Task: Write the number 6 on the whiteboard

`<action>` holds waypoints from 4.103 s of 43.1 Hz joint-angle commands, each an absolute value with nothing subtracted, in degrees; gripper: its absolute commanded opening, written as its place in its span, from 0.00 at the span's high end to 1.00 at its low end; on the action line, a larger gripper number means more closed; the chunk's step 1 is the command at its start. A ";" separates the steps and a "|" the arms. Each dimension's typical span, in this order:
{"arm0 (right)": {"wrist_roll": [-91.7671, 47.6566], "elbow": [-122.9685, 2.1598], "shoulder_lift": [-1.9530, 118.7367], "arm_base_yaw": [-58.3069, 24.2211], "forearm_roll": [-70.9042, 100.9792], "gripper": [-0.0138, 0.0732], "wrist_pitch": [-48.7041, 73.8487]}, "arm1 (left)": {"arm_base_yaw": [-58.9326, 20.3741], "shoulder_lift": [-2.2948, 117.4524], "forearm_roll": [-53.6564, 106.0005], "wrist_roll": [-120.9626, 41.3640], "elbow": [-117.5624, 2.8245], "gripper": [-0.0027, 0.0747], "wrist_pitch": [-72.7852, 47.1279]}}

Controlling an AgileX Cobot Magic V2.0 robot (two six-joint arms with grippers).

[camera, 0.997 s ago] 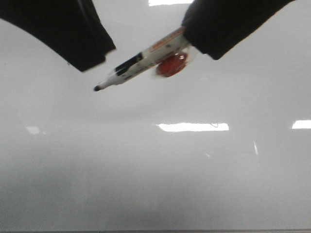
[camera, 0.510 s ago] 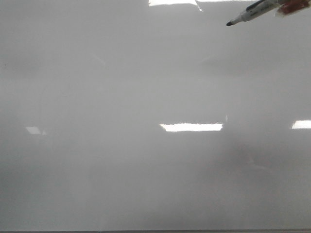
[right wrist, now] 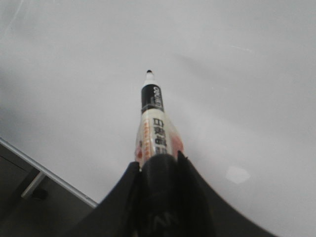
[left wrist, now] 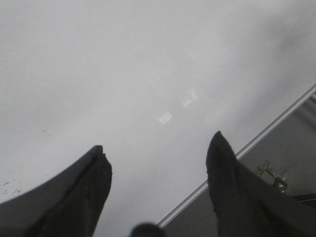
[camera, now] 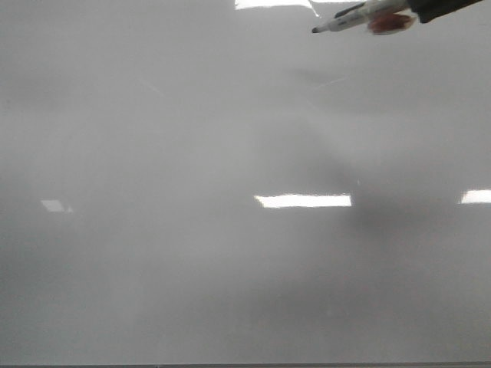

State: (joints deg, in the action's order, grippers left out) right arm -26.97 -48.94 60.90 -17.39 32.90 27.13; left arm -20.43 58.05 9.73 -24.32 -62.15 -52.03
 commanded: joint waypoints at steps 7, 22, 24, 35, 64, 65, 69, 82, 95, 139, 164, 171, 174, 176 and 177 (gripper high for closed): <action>-27.93 -54.80 65.94 -18.08 34.74 0.91 17.30 | -20.26 57.51 10.93 -23.74 -63.55 0.42 -48.23; -27.99 -57.13 72.28 -18.08 34.74 0.91 12.68 | -20.26 57.51 10.93 -23.74 -63.55 0.42 -48.01; -28.42 -57.13 73.50 -18.42 34.74 0.91 13.17 | -20.26 57.51 10.93 -23.74 -63.55 0.42 -48.01; -29.24 -56.23 77.38 -19.59 31.35 0.91 25.22 | -20.26 57.51 10.93 -23.74 -63.55 0.42 -47.83; -38.59 -56.63 65.99 -24.55 30.49 0.91 36.16 | -21.18 57.62 15.20 -32.63 -63.55 0.42 -50.84; -40.64 -56.49 64.64 -25.23 30.49 0.91 37.40 | -21.64 57.75 16.61 -33.85 -63.55 0.42 -50.85; -46.69 -56.41 60.65 -27.76 30.49 0.91 43.42 | -25.01 58.78 18.95 -38.96 -63.55 0.42 -51.27; -49.35 -56.41 53.92 -30.88 30.49 0.91 52.40 | -41.86 65.70 18.95 -44.53 -66.62 0.26 -50.77; -49.35 -56.41 54.05 -30.88 30.49 0.91 52.32 | -52.31 73.93 19.39 -47.55 -70.42 0.25 -50.48; -49.35 -56.41 54.05 -30.88 30.49 0.55 53.11 | -52.80 76.55 22.72 -50.37 -70.94 0.87 -48.15; -42.39 -56.41 52.55 -20.34 25.65 0.20 53.40 | -34.58 72.59 -14.71 -7.44 -70.94 0.87 -54.46; -42.39 -56.41 52.55 -20.34 25.65 0.20 53.40 | -22.79 72.59 -14.94 -2.53 -68.80 0.87 -54.16; -42.39 -56.41 52.55 -20.34 25.65 0.20 53.40 | -18.35 72.59 -14.94 -0.85 -66.99 0.87 -52.16; -42.39 -56.41 52.55 -20.34 25.65 0.20 53.34 | -15.41 72.59 -14.94 0.00 -65.40 0.87 -49.65; -42.39 -56.41 52.55 -20.34 25.65 0.20 53.34 | -14.23 72.59 -14.84 0.55 -64.62 0.87 -47.89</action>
State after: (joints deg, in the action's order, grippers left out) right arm -42.44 -55.09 53.37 -20.75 24.50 55.69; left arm -17.83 74.38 -14.16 -2.17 -65.17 -54.25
